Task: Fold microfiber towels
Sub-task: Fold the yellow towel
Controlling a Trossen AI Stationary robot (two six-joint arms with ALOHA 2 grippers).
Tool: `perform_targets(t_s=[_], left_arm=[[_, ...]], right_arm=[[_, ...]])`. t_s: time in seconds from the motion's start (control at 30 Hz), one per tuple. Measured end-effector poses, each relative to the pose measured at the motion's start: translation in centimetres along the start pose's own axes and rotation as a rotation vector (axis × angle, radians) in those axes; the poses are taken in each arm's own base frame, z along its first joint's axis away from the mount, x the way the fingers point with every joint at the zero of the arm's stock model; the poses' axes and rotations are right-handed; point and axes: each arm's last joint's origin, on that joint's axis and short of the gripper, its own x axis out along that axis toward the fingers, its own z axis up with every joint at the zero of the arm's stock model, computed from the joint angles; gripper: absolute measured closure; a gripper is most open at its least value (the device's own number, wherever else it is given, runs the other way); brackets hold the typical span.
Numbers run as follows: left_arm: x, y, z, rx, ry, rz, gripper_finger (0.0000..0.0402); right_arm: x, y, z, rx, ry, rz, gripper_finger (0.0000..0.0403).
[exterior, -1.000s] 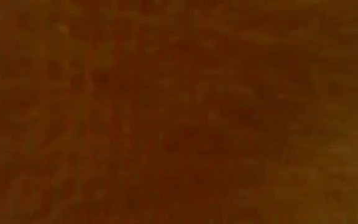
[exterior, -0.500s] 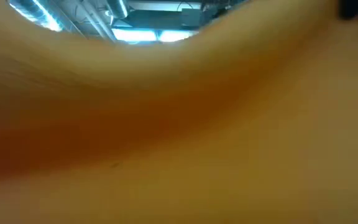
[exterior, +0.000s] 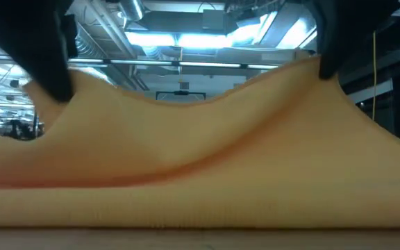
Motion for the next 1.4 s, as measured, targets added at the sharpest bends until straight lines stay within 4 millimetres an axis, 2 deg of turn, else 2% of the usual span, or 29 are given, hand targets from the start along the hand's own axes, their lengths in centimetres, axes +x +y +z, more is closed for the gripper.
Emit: perform_targets(t_s=[0.2, 0.43, 0.63, 0.83, 1.07, 1.17, 1.4], left_arm=[[-1.2, 1.6, 1.0, -0.002, 0.008, 0.071, 0.0401], [-0.3, 3.0, 1.3, -0.007, 0.04, 0.183, 0.0402], [0.0, 3.6, 2.3, -0.039, 0.059, 0.183, 0.0401], [0.0, 4.1, 2.2, -0.038, 0.112, 0.202, 0.0402], [-0.3, 5.0, 1.9, 0.004, 0.107, 0.323, 0.0399], [-0.2, 5.2, 2.0, -0.001, 0.107, 0.328, 0.0382], [-0.1, 5.4, 2.3, -0.018, 0.109, 0.332, 0.0314]], right_arm=[[1.1, -0.6, 0.3, 0.013, 0.009, -0.027, 0.0402], [3.5, -1.2, 0.1, 0.021, 0.072, -0.065, 0.0402], [5.2, -1.5, 0.6, 0.052, 0.059, -0.049, 0.0402], [5.7, -1.4, 0.6, 0.05, 0.057, -0.024, 0.0401], [5.7, -1.4, 0.7, 0.052, 0.057, -0.021, 0.0369], [5.7, -1.4, 0.7, 0.054, 0.058, -0.021, 0.0359], [5.7, -1.4, 0.6, 0.05, 0.063, -0.021, 0.0346]])
